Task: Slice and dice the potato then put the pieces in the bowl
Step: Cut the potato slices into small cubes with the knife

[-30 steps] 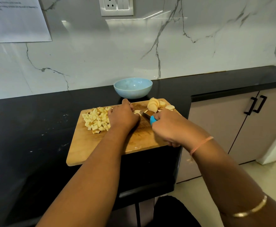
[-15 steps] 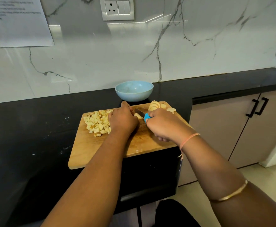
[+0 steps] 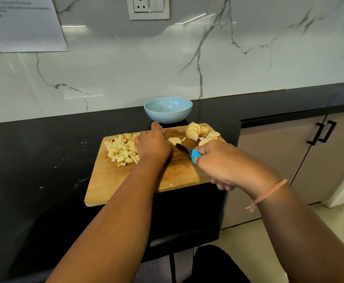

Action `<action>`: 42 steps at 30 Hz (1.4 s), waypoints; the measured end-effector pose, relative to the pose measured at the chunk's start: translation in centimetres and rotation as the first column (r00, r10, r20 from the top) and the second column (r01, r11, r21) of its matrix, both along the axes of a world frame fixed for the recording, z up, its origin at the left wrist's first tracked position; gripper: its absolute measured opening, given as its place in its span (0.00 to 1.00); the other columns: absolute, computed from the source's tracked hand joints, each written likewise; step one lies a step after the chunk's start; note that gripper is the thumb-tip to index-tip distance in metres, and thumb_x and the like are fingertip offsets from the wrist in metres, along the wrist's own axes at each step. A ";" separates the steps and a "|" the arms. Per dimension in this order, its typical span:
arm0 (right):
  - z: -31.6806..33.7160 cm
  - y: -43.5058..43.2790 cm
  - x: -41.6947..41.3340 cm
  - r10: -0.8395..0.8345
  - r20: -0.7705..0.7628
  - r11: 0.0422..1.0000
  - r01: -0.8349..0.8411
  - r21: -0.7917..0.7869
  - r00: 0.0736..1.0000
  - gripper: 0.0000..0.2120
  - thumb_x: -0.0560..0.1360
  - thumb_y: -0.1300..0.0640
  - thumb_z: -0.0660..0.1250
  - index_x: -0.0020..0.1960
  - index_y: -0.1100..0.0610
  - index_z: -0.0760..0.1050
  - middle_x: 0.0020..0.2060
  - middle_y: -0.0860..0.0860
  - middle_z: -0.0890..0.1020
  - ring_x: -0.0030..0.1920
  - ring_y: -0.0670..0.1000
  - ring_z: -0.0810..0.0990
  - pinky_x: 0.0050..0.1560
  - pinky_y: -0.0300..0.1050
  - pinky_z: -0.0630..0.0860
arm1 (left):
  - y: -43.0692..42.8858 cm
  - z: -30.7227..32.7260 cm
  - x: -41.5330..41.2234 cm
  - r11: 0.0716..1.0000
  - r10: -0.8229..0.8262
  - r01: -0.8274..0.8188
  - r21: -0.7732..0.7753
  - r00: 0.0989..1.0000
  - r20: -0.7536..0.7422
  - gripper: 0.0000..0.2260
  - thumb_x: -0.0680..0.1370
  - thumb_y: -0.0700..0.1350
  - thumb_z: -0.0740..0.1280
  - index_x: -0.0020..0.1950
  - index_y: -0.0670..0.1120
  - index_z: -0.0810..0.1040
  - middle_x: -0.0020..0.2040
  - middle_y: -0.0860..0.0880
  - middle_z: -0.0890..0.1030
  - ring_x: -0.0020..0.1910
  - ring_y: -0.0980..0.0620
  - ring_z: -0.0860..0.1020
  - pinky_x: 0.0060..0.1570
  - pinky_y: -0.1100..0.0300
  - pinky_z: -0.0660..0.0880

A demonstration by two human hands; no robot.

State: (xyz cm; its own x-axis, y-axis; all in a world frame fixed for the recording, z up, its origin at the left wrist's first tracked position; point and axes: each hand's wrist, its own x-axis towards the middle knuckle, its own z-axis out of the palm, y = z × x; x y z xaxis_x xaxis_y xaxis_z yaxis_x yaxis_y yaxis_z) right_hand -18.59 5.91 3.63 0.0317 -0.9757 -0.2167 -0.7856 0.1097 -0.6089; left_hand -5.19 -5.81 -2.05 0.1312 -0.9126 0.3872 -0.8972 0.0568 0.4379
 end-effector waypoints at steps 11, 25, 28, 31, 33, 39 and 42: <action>-1.5 -1.9 -0.4 -0.096 -0.020 0.987 0.092 -0.134 0.995 0.19 0.79 0.55 0.55 0.69 0.52 0.66 0.38 0.52 0.75 0.28 0.49 0.75 0.31 0.41 0.77 | 0.9 0.4 -2.0 0.995 0.031 -0.055 0.082 0.964 0.263 0.30 0.73 0.66 0.63 0.65 0.46 0.66 0.60 0.45 0.78 0.67 0.43 0.68 0.66 0.46 0.60; -1.9 -2.6 -1.0 -0.076 0.064 0.990 0.082 -0.114 0.995 0.23 0.79 0.56 0.55 0.73 0.49 0.62 0.30 0.53 0.75 0.25 0.47 0.72 0.24 0.37 0.70 | 0.6 0.8 -1.2 0.997 -0.001 -0.011 0.080 0.988 0.152 0.17 0.77 0.46 0.64 0.64 0.46 0.66 0.50 0.47 0.79 0.56 0.45 0.75 0.60 0.47 0.63; -2.2 -2.5 -0.6 -0.061 0.053 0.994 0.065 -0.090 0.997 0.23 0.80 0.55 0.55 0.75 0.49 0.60 0.32 0.52 0.76 0.25 0.47 0.72 0.24 0.36 0.71 | 0.8 1.1 -1.6 0.994 -0.039 0.023 0.110 0.988 0.148 0.18 0.75 0.47 0.64 0.63 0.47 0.66 0.47 0.49 0.78 0.55 0.46 0.75 0.60 0.47 0.64; -2.3 -2.6 -0.6 -0.068 0.048 0.995 0.071 -0.066 0.997 0.24 0.80 0.54 0.56 0.75 0.48 0.58 0.33 0.52 0.76 0.25 0.46 0.72 0.24 0.36 0.71 | 0.8 1.1 -1.8 0.990 -0.088 0.071 0.120 0.985 0.150 0.17 0.76 0.45 0.64 0.63 0.46 0.65 0.47 0.49 0.77 0.52 0.47 0.77 0.57 0.49 0.67; -2.2 -2.6 -0.7 -0.070 0.065 0.996 0.073 -0.048 0.995 0.24 0.80 0.53 0.56 0.75 0.48 0.58 0.35 0.52 0.75 0.26 0.46 0.72 0.24 0.36 0.71 | 0.6 1.0 -1.7 0.991 -0.101 0.089 0.097 0.986 0.135 0.15 0.77 0.41 0.63 0.63 0.45 0.65 0.48 0.48 0.78 0.50 0.47 0.77 0.51 0.52 0.69; -2.5 -2.0 -0.5 -0.048 0.080 0.997 0.052 -0.050 0.996 0.25 0.80 0.54 0.56 0.76 0.47 0.57 0.38 0.52 0.75 0.26 0.45 0.73 0.22 0.35 0.69 | 0.7 1.3 -1.3 0.977 -0.168 0.164 0.139 0.985 0.024 0.15 0.76 0.38 0.63 0.61 0.44 0.65 0.48 0.46 0.77 0.48 0.45 0.78 0.51 0.48 0.77; -2.5 -1.9 -0.4 -0.064 0.089 0.996 0.069 -0.058 0.994 0.25 0.80 0.54 0.55 0.76 0.47 0.57 0.39 0.52 0.75 0.27 0.46 0.73 0.23 0.36 0.71 | 0.8 1.3 -1.4 0.971 -0.178 0.173 0.166 0.984 0.012 0.19 0.74 0.47 0.67 0.60 0.46 0.64 0.46 0.49 0.75 0.46 0.49 0.75 0.54 0.49 0.75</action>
